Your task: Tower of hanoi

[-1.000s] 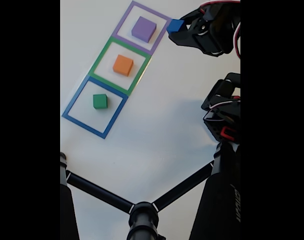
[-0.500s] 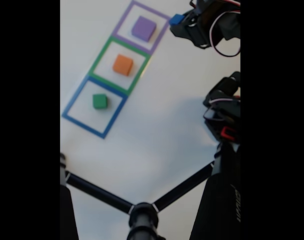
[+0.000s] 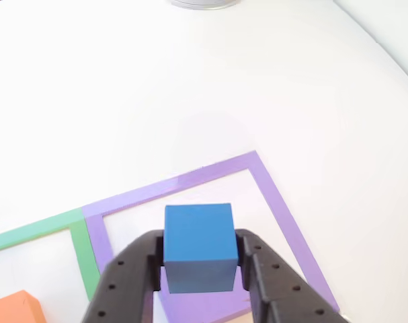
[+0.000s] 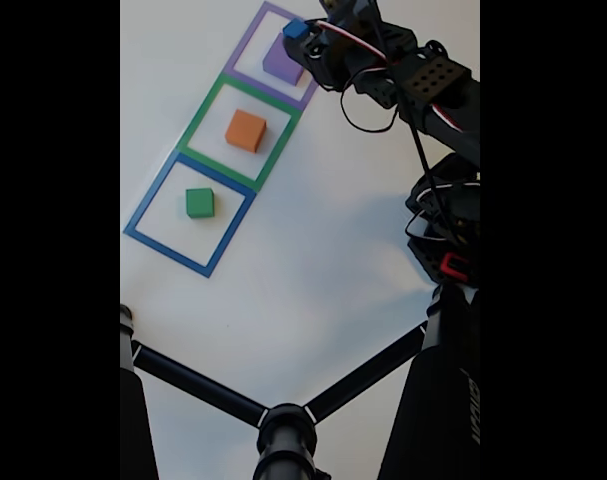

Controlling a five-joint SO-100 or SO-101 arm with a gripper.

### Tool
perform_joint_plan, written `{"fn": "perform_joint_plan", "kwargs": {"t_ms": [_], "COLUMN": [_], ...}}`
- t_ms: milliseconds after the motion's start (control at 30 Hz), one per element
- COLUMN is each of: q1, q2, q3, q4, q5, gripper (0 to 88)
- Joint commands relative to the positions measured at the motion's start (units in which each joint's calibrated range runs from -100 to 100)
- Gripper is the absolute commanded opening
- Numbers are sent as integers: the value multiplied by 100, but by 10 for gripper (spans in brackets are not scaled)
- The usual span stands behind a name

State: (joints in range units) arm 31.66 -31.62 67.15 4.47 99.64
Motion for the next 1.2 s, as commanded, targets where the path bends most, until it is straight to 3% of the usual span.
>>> {"fn": "perform_joint_plan", "kwargs": {"t_ms": [0,200,500,1167], "q1": [-11,-11,-2,18], "q2": [953,1963,2956,4361], "q3": [12,385,1021,557], "q4": [-1800,-3613,-5370,-6204], "q5": [36,36,36,36], "gripper": [11,11,11,21]}}
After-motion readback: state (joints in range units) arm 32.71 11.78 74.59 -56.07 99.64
